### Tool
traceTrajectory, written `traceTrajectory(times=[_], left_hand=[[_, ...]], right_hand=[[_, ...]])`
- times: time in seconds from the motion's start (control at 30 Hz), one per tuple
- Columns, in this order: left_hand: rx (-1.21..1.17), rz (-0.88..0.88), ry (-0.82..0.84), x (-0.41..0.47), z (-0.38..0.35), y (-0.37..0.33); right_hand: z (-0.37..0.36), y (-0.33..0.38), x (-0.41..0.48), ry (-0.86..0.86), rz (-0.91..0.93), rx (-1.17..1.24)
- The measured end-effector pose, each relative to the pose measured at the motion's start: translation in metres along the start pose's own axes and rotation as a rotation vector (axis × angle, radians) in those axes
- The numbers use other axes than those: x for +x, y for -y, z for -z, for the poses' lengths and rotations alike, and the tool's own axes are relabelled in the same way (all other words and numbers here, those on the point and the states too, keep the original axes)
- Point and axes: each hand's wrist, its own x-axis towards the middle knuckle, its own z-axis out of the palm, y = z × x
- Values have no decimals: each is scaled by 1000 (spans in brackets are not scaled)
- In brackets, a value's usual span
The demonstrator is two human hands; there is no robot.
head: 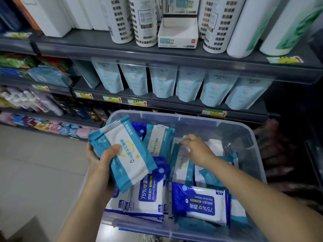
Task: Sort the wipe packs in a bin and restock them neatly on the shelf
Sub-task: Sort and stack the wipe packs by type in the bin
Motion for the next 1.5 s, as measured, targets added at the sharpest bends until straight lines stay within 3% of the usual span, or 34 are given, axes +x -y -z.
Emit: traceTrajectory(times=[0.07, 0.13, 0.43, 0.67, 0.8, 0.87, 1.0, 1.07, 1.1, 1.17, 1.33, 1.5], left_hand=[[15, 15, 11, 0, 1, 0], [19, 29, 13, -2, 2, 0], [32, 35, 7, -9, 1, 2], [8, 36, 28, -13, -2, -4], [-8, 35, 42, -12, -4, -5], [-15, 36, 58, -12, -8, -6], [-8, 37, 85, -15, -24, -6], [-10, 39, 115, -18, -35, -5], [-6, 45, 139, -20, -41, -4], [14, 68, 188, -25, -51, -3], [38, 115, 277, -30, -64, 3], [89, 154, 327, -29, -66, 14]], right_hand=[[0, 3, 3, 86, 224, -96], [0, 7, 4, 190, 317, -204], [6, 6, -5, 185, 84, -390], [18, 11, -15, 73, 95, -328], [52, 13, -36, -131, 26, -176], [69, 13, -50, -263, -17, 34], [96, 34, -83, -432, -34, 1068], [99, 52, -96, -312, -17, 1442], [97, 62, -100, -242, -12, 1511], [87, 79, -105, -203, -12, 1479], [65, 92, -107, -336, -98, 1356], [59, 90, -116, -225, -77, 1368]])
